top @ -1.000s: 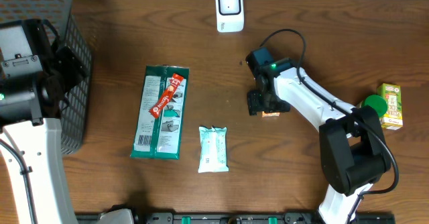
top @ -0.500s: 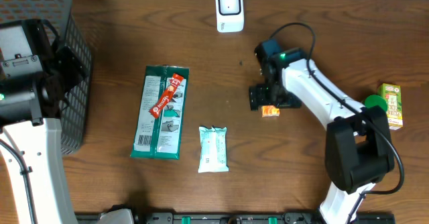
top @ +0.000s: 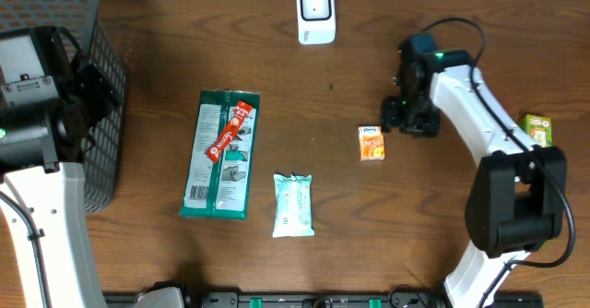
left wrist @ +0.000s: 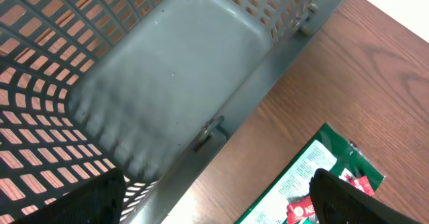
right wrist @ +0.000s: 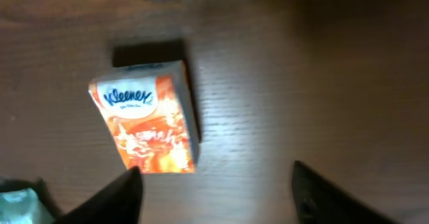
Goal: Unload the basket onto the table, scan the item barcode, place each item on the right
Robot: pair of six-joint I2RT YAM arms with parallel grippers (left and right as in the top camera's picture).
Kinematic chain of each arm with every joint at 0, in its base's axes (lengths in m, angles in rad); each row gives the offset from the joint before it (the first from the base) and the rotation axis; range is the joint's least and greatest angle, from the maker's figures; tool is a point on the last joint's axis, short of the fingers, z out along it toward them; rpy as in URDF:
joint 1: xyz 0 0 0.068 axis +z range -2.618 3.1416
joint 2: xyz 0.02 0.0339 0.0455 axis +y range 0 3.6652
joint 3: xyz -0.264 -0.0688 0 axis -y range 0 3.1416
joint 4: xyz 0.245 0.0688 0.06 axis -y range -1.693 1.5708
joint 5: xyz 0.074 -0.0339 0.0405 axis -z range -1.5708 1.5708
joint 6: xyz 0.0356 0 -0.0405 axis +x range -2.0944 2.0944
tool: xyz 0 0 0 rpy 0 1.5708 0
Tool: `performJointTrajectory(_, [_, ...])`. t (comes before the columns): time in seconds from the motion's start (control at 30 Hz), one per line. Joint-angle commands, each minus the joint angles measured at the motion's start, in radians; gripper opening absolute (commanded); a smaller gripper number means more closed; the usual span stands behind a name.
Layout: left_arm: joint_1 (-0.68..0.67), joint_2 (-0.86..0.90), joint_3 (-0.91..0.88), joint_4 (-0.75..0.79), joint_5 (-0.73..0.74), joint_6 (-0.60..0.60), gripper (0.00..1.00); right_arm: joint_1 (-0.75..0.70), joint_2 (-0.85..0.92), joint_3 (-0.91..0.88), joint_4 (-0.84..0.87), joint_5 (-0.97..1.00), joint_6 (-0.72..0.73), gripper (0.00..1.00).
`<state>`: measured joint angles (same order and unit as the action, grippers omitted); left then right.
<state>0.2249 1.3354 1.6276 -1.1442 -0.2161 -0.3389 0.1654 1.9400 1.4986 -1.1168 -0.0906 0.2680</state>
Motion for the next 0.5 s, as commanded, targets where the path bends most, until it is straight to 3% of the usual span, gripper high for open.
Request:
performJointTrajectory(0.0, [0.004, 0.004, 0.007, 0.0, -0.013, 0.009, 0.88, -0.033, -0.005, 0.001, 0.017, -0.11, -0.066, 0.55])
performJointTrajectory(0.1, [0.004, 0.004, 0.007, 0.0, -0.013, 0.009, 0.88, -0.05, -0.005, -0.026, 0.055, -0.183, -0.127, 0.53])
performJointTrajectory(0.23, [0.004, 0.004, 0.007, 0.0, -0.013, 0.009, 0.88, -0.055, -0.004, -0.066, 0.119, -0.305, -0.221, 0.6])
performJointTrajectory(0.47, [0.004, 0.004, 0.007, 0.0, -0.013, 0.009, 0.88, -0.053, -0.004, -0.132, 0.193, -0.326, -0.224, 0.55])
